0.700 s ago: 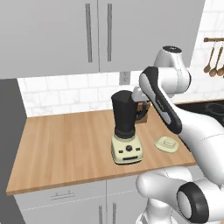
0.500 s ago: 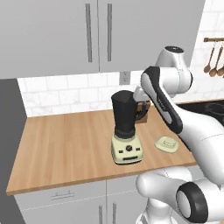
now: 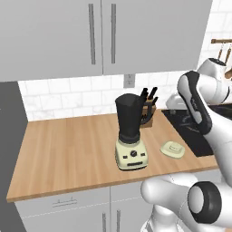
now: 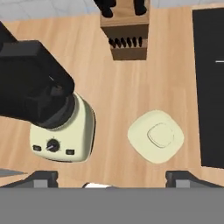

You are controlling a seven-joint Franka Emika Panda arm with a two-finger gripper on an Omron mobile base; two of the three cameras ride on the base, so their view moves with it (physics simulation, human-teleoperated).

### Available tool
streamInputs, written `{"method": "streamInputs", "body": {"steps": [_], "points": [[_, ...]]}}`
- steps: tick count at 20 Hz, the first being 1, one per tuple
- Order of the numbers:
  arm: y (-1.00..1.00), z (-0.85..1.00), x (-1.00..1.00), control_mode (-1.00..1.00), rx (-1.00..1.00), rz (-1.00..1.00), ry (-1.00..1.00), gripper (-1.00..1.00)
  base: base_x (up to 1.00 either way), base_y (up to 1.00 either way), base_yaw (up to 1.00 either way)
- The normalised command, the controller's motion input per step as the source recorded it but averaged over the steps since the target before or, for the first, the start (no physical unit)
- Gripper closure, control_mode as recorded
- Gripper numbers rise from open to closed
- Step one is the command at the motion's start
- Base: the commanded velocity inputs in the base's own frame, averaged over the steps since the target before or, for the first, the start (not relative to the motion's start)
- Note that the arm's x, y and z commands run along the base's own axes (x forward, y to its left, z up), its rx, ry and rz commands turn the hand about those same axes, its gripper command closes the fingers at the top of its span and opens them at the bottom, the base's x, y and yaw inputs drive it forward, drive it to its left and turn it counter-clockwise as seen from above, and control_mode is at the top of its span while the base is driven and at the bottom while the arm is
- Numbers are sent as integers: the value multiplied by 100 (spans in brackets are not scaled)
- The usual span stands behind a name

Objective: Close the lid blender by securely placing the lid on top.

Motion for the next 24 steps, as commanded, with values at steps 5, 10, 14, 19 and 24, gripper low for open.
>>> {"method": "streamInputs", "body": {"steps": [5, 10, 14, 19, 24], "points": [[-83, -40, 0, -100, -11, 35, 1, -100, 0, 0, 0], [-21, -72, -3, -100, -25, 35, 0, -100, 0, 0, 0], [10, -86, -8, -100, -14, 16, 10, -100, 0, 0, 0], [12, -71, 0, -100, -1, 3, 11, -100, 0, 0, 0], [1, -53, 7, -100, 0, 0, 3, -100, 0, 0, 0]]}}
